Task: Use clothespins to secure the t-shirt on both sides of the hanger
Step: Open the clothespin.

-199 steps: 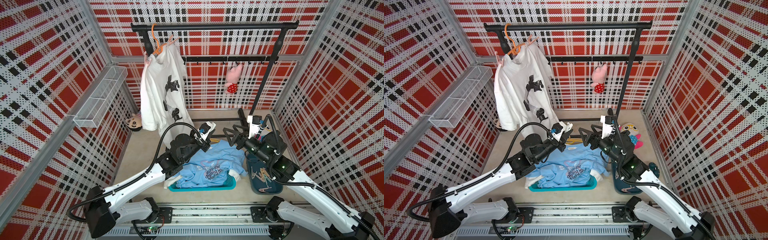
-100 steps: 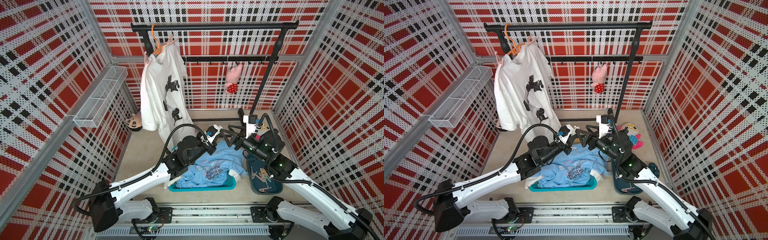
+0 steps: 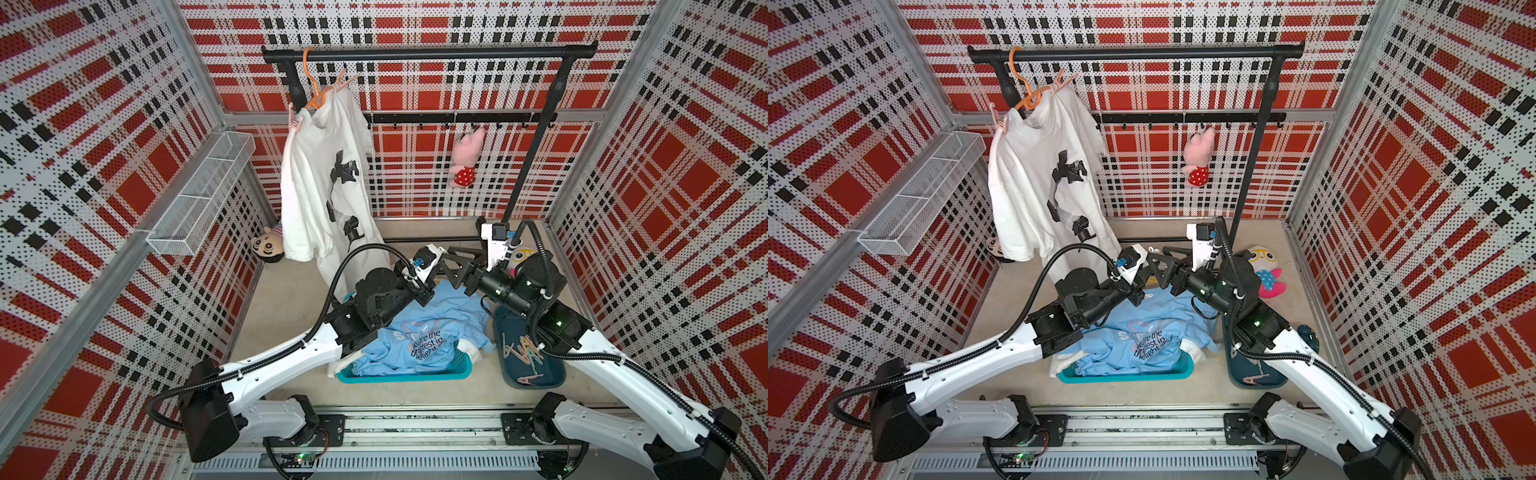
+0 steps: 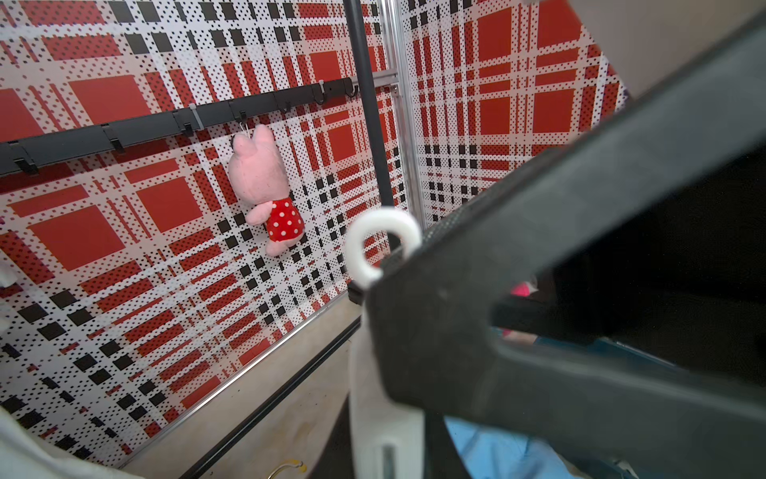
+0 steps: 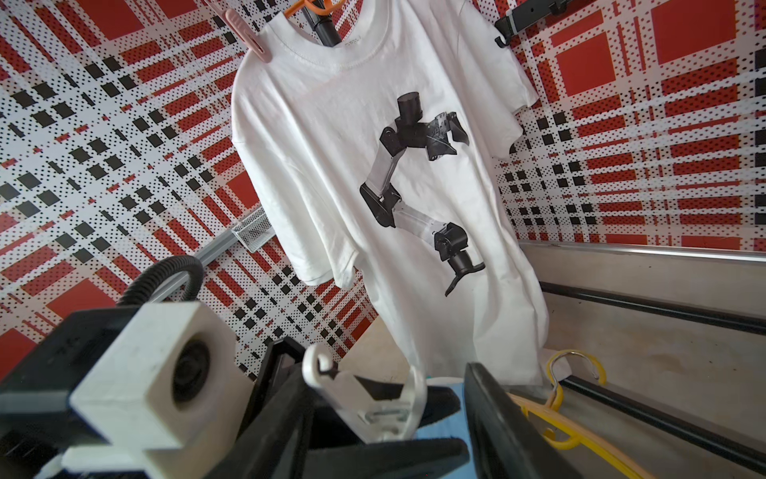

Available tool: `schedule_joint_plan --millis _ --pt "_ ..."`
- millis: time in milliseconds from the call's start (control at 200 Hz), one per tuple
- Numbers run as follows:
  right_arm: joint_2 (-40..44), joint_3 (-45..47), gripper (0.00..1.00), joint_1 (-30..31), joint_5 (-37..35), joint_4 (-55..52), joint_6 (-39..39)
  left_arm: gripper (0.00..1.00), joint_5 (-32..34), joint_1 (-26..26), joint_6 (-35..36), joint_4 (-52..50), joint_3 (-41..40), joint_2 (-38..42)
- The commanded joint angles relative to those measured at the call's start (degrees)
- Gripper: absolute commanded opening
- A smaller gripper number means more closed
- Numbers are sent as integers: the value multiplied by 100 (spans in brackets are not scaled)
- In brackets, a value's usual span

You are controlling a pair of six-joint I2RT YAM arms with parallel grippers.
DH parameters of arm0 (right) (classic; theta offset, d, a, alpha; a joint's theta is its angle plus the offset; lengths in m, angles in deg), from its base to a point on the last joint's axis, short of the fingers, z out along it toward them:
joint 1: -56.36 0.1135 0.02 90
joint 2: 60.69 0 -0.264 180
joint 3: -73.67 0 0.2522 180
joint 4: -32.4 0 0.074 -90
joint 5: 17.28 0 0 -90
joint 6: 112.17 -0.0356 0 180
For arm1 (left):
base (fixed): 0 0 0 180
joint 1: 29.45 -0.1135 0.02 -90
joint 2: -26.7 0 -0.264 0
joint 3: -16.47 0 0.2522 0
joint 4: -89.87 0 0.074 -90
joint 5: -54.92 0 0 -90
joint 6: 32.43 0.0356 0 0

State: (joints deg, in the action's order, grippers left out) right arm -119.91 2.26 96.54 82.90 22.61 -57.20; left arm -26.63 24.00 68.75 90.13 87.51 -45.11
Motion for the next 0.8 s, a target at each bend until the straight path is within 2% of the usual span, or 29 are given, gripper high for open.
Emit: schedule_joint_plan --millis 0,406,797 --pt "-96 -127 56 51 -56 -157 -180 2 52 16 68 -38 83 9" --pt "-240 -273 33 111 -39 -220 -295 3 54 18 108 -66 38 -81" --pt "-207 -291 41 105 -204 -273 -301 4 17 25 161 -105 36 -133"
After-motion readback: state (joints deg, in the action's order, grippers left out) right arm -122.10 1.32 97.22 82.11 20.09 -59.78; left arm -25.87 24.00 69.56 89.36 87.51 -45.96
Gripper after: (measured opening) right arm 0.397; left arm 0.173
